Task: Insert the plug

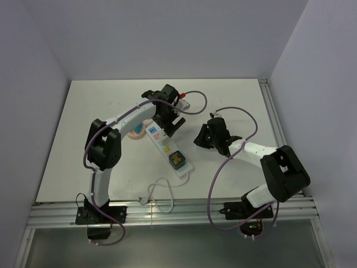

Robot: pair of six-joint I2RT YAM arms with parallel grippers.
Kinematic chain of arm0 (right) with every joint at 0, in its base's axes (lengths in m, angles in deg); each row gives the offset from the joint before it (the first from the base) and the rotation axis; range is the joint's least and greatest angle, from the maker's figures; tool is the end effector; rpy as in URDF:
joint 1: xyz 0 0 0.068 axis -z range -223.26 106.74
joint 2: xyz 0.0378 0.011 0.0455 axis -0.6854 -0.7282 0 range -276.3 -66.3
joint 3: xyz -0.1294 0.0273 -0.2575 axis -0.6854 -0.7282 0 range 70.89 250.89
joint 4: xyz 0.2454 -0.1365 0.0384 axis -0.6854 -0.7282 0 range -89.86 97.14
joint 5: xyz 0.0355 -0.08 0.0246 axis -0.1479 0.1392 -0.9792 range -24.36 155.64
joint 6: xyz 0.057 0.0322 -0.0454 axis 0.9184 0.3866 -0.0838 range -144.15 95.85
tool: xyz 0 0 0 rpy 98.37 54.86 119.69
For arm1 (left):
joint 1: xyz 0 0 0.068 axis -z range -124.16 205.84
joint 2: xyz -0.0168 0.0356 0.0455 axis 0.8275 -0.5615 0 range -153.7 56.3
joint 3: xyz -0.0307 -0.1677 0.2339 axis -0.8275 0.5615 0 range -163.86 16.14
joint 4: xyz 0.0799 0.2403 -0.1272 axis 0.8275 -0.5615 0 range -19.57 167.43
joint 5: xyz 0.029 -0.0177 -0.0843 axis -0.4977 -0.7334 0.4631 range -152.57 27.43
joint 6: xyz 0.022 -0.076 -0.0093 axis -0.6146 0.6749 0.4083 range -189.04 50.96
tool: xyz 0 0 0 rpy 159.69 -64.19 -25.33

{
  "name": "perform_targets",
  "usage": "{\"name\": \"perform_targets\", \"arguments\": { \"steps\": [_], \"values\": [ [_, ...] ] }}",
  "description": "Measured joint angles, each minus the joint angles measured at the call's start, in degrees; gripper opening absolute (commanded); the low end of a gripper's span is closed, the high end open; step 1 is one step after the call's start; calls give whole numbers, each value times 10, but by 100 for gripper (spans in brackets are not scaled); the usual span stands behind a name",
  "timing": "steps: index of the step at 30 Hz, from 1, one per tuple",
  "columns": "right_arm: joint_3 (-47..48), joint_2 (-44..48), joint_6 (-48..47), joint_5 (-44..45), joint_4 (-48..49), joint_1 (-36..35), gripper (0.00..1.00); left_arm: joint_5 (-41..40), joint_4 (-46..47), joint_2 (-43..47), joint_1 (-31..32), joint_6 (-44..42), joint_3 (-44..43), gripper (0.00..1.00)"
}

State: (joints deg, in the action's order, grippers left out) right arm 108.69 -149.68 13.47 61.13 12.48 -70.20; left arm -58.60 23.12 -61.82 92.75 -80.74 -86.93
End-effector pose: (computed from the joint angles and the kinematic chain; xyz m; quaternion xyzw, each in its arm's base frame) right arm 0.2890 0.1529 0.1512 0.0679 0.9041 0.2548 0.3364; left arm 0.3789 -0.2905 0.2164 0.4103 0.8935 -0.0723 0.1673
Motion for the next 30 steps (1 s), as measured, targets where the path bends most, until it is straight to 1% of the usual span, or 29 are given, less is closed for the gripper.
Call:
{"name": "perform_targets", "arguments": {
  "steps": [4, 5, 6, 8, 9, 12, 13, 15, 16, 19, 22, 27, 30],
  "values": [
    [0, 0, 0, 0, 0, 0, 27, -3, 8, 5, -9, 8, -8, 94],
    [0, 0, 0, 0, 0, 0, 27, -3, 14, 8, -10, 11, -6, 96],
    [0, 0, 0, 0, 0, 0, 28, -3, 23, 14, -12, 16, 0, 99],
    [0, 1, 0, 2, -1, 0, 32, -3, 48, 35, -16, 29, 21, 99],
    [0, 4, -1, 3, -2, 0, 38, -1, 66, 54, -19, 41, 39, 99],
    [0, 19, -4, 2, -2, 2, 51, 7, 141, 127, -39, 83, 115, 99],
    [-1, 27, -6, 2, -1, 3, 60, 7, 167, 156, -49, 100, 146, 100],
    [-7, 51, -10, 2, 2, 4, 68, 0, 217, 211, -67, 134, 198, 99],
    [-9, 62, -13, 3, 2, 4, 75, -6, 252, 240, -76, 155, 229, 100],
    [-10, 95, -17, 11, 0, 5, 85, -24, 339, 326, -89, 217, 320, 99],
    [-10, 128, -22, 21, -2, 5, 91, -47, 407, 407, -88, 274, 408, 99],
    [-30, 203, -39, 31, 11, 5, 92, -103, 487, 525, -86, 368, 530, 100],
    [-48, 246, -48, 55, 21, 5, 93, -139, 520, 593, -87, 414, 601, 99]
  ]
}}
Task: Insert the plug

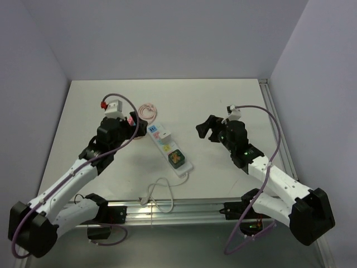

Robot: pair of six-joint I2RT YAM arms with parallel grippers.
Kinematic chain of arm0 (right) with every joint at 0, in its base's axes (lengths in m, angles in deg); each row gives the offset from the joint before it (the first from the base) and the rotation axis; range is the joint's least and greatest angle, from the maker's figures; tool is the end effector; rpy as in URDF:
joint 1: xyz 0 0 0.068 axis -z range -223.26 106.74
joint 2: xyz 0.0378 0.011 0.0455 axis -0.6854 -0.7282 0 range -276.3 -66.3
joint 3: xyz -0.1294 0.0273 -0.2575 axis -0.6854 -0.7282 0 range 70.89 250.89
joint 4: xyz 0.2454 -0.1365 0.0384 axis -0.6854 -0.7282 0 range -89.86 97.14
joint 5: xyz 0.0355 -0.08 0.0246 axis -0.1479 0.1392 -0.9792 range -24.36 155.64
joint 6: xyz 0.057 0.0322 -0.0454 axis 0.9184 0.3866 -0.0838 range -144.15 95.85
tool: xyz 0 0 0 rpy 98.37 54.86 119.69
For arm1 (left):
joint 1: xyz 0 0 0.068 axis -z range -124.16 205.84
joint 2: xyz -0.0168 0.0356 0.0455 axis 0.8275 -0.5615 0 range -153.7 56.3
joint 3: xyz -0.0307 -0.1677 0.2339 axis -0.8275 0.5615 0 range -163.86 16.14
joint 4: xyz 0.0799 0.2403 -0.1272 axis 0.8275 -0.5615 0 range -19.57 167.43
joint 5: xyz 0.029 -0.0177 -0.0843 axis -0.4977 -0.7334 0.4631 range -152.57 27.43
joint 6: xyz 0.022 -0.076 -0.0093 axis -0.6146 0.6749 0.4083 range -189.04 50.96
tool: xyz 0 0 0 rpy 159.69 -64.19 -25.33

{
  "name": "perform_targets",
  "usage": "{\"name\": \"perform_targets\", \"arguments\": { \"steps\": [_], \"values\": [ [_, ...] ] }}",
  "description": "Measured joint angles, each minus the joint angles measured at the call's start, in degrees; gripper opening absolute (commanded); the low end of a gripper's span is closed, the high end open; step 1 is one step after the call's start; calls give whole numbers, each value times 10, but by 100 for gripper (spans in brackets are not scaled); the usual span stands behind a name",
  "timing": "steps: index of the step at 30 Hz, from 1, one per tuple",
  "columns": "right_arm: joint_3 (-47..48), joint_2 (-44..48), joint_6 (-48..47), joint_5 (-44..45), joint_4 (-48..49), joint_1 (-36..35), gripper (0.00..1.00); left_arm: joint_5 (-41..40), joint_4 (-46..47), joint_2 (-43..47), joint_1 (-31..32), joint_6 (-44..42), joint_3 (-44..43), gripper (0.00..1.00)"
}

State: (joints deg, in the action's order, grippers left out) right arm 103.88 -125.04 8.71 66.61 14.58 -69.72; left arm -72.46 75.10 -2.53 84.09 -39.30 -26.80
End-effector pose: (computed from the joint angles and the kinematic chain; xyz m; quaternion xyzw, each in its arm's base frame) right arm 0.2486 0.1224 0.2465 0.0502 0.8090 0.2839 0.5123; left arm 0.2552 -0.1237 0.2940 -0.0611 0.8064 -0.2220 0.5447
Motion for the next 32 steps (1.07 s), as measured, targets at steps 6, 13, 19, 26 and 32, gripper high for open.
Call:
{"name": "perform_targets", "arguments": {
  "steps": [6, 13, 19, 26, 32],
  "values": [
    [-23, 53, -16, 54, 5, 1, 93, -51, 67, 192, 0, 41, 180, 99],
    [-73, 140, -31, 107, 31, 1, 93, -94, 118, 328, 0, 54, 280, 100],
    [-102, 179, -38, 147, 36, 1, 92, -90, 154, 335, 0, 52, 328, 98],
    [-102, 193, -38, 167, 25, 1, 90, -74, 182, 335, 0, 43, 364, 98],
    [-102, 196, -37, 169, 10, 1, 88, -71, 205, 337, 0, 29, 365, 98]
  ]
}}
